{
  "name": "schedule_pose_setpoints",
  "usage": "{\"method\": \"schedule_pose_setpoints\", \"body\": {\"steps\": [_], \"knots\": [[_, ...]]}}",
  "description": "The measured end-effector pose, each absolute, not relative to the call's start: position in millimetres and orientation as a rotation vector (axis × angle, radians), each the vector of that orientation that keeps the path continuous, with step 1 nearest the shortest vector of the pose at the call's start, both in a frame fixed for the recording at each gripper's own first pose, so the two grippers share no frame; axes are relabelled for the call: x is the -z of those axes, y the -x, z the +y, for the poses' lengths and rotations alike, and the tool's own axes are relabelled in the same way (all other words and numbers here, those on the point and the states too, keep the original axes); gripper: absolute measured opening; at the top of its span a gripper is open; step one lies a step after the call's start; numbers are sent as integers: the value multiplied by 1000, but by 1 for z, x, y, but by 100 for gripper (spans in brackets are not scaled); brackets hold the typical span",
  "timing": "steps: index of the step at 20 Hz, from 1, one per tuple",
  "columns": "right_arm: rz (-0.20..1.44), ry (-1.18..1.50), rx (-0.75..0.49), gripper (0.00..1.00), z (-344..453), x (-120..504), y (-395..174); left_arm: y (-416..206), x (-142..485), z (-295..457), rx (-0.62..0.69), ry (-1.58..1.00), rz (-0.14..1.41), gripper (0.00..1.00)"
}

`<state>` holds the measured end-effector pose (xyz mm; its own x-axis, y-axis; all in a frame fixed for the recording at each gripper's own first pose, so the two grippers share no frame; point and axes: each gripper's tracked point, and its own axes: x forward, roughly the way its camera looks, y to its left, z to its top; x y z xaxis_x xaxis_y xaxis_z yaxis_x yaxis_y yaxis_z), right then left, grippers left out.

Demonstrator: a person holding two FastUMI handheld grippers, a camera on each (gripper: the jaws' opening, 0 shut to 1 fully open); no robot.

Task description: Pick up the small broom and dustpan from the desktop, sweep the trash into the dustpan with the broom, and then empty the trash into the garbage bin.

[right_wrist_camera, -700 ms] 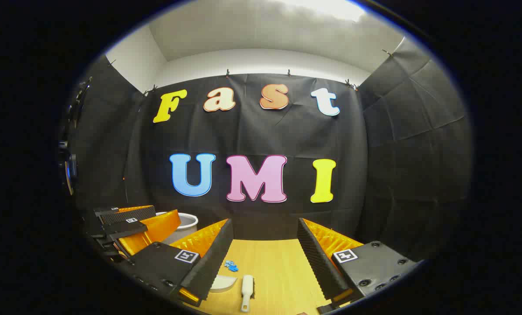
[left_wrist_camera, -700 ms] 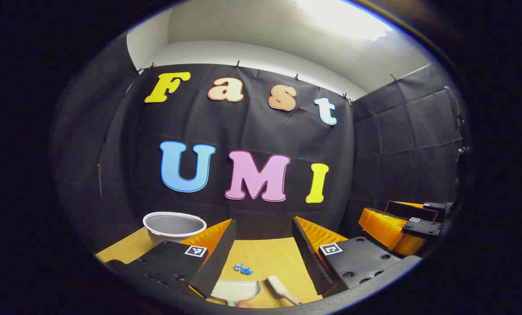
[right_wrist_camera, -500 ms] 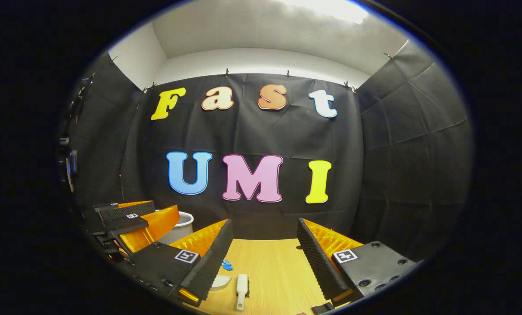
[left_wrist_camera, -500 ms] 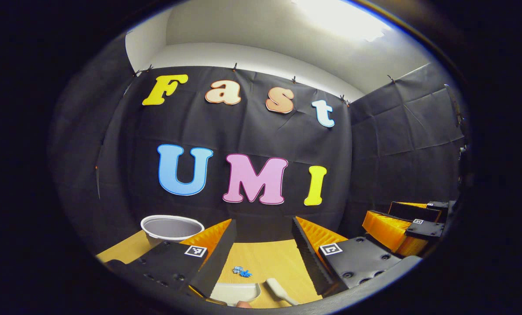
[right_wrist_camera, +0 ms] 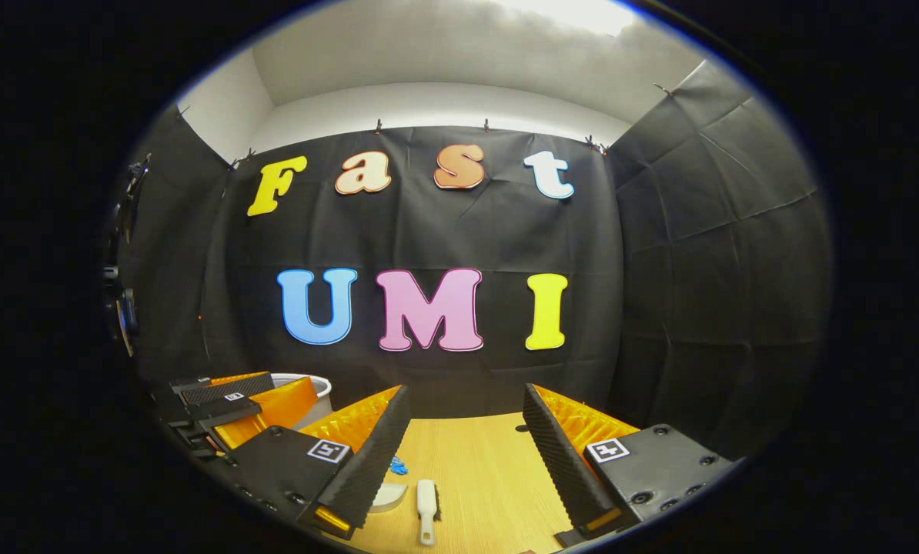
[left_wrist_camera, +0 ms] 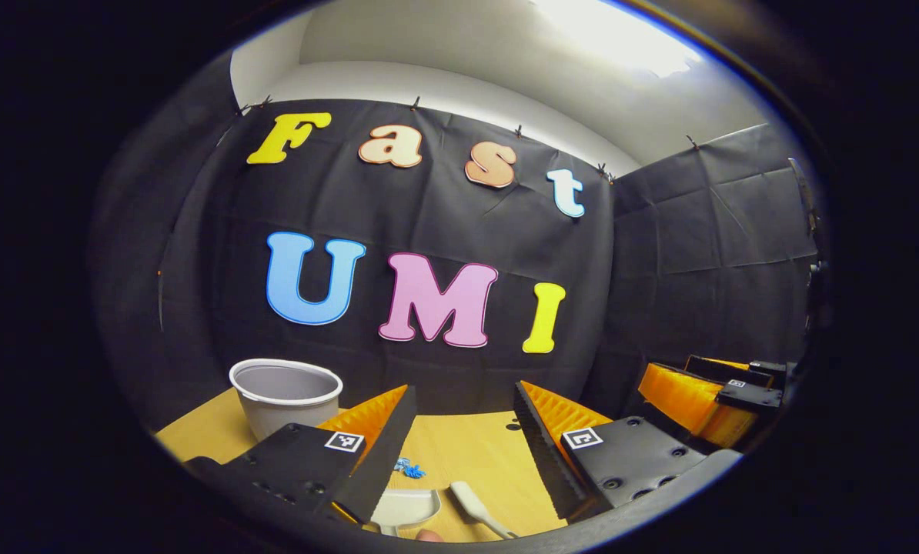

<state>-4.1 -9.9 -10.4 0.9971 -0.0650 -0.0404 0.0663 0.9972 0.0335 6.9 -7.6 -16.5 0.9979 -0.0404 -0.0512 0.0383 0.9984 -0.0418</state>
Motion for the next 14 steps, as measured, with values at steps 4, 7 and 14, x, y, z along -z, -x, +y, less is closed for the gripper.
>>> {"method": "schedule_pose_setpoints", "body": {"steps": [4,7,14], "knots": [[38,-48,40,95,0,12,-3,-1,13,18,-39,18,27,76],[73,-83,7,96,9,23,-9,5,16,23,-70,63,18,76],[82,-96,-60,95,32,27,-22,24,20,63,-188,9,59,76]]}}
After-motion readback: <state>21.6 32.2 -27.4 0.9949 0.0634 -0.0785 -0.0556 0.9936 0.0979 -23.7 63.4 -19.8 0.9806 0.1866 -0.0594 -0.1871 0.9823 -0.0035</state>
